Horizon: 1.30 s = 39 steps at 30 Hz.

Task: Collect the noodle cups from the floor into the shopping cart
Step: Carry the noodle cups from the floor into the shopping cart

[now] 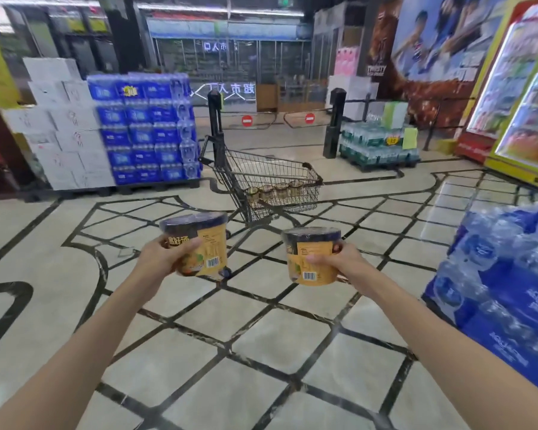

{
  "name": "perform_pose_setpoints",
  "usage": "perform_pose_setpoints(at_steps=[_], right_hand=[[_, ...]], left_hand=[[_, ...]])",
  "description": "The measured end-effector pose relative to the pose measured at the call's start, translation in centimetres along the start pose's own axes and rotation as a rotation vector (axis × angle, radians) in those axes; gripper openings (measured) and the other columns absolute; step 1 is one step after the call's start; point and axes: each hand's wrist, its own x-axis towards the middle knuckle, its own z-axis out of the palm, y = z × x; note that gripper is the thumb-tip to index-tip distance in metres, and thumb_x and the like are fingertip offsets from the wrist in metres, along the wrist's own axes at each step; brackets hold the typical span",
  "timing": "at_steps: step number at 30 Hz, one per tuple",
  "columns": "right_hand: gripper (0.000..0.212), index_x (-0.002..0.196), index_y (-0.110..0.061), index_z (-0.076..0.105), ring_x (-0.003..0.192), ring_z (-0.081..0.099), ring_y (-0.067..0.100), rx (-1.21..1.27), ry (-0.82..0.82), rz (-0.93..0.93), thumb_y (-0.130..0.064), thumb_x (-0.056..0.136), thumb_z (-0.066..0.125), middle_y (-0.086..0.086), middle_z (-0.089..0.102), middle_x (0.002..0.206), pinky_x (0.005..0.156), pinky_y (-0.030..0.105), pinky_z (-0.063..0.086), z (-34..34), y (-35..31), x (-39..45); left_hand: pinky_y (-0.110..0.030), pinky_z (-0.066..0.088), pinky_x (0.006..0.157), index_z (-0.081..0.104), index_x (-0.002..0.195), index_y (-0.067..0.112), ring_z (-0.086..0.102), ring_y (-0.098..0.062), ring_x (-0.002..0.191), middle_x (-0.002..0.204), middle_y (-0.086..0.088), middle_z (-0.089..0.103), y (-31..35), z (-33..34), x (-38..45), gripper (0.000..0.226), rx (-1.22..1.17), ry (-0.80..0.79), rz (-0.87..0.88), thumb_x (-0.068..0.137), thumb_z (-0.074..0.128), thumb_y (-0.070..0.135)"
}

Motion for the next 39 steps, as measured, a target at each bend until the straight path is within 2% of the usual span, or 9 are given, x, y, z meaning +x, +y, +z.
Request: perform_pose_setpoints(at_steps=[8,14,17,22,25,29,33,36,39], right_hand=[[0.095,0.108,-0.018,0.065,0.099,0.067,0.018,0.019,0.077,0.021,-0.053,0.024,0.092,-0.003,0.074,0.101,0.086,0.037,0.053,-6.3,-3.9,20.0],[0.064,0.108,-0.019,0.065,0.097,0.068,0.019,0.035,0.073,0.012,-0.033,0.049,0.088,-0.002,0.074,0.099,0.079,0.036,0.054,-11.2,-4.2,34.5],[0.045,0.103,-0.022,0.064,0.098,0.067,0.019,0.034,0.08,-0.007,-0.024,0.064,0.085,-0.002,0.073,0.101,0.089,0.043,0.052,-13.5,-3.9,43.2],[0.098,0.114,-0.018,0.064,0.101,0.067,0.02,0.07,0.035,-0.01,-0.054,0.027,0.091,-0.001,0.073,0.105,0.091,0.044,0.052,-16.6,-4.9,56.7],[0.113,0.118,-0.019,0.06,0.103,0.066,0.021,0.087,0.004,-0.008,-0.056,0.017,0.092,0.0,0.072,0.108,0.091,0.046,0.052,-18.0,-6.2,64.6],[0.111,0.121,-0.02,0.057,0.104,0.066,0.02,0.061,-0.065,0.023,-0.054,0.021,0.093,-0.002,0.071,0.109,0.092,0.049,0.052,-18.6,-7.0,74.2],[0.107,0.125,-0.018,0.053,0.104,0.065,0.018,0.049,-0.098,0.015,-0.047,0.03,0.094,-0.001,0.07,0.112,0.09,0.048,0.052,-17.7,-7.8,83.8],[0.096,0.126,-0.017,0.051,0.105,0.063,0.018,0.073,-0.097,0.025,-0.035,0.041,0.091,0.0,0.068,0.114,0.082,0.039,0.054,-16.3,-7.8,91.2],[0.106,0.127,-0.02,0.049,0.106,0.063,0.019,0.072,-0.074,0.052,-0.04,0.033,0.093,-0.001,0.067,0.115,0.088,0.044,0.053,-14.6,-7.6,98.8]], left_hand=[[-0.042,0.051,0.092,0.059,0.119,0.01,0.066,-0.025,0.096,0.105,-0.008,0.069,3.1,7.6,22.0,0.066,0.062,-0.046,-0.002,0.061,0.078,0.035],[-0.034,0.052,0.081,0.058,0.107,0.017,0.066,-0.021,0.092,0.097,-0.003,0.069,2.5,14.1,37.0,0.047,0.075,-0.041,0.015,0.068,0.081,0.027],[-0.039,0.054,0.085,0.058,0.111,0.012,0.068,-0.023,0.091,0.098,-0.006,0.071,1.7,17.4,44.4,0.062,0.06,-0.038,0.014,0.058,0.082,0.033],[-0.05,0.051,0.092,0.058,0.118,0.012,0.068,-0.027,0.096,0.106,-0.008,0.071,1.9,21.4,56.0,0.101,0.028,-0.015,-0.04,0.031,0.09,0.055],[-0.052,0.05,0.094,0.057,0.119,0.012,0.067,-0.03,0.098,0.106,-0.009,0.07,2.3,22.9,62.6,0.111,0.02,0.007,-0.046,0.023,0.09,0.057],[-0.048,0.052,0.091,0.054,0.119,0.011,0.066,-0.029,0.099,0.11,-0.01,0.068,2.6,24.6,70.5,0.097,0.018,0.041,-0.043,0.035,0.088,0.044],[-0.05,0.052,0.091,0.055,0.124,0.009,0.069,-0.027,0.098,0.108,-0.008,0.071,1.2,25.1,79.7,0.114,-0.002,0.04,-0.037,0.026,0.093,0.054],[-0.043,0.054,0.088,0.052,0.126,0.01,0.07,-0.023,0.095,0.108,-0.007,0.07,-0.1,25.3,87.3,0.107,-0.013,0.005,-0.063,0.034,0.093,0.046],[-0.045,0.053,0.09,0.049,0.129,0.012,0.068,-0.025,0.1,0.115,-0.009,0.067,-1.5,25.2,95.6,0.107,-0.021,-0.026,-0.078,0.037,0.094,0.042]])
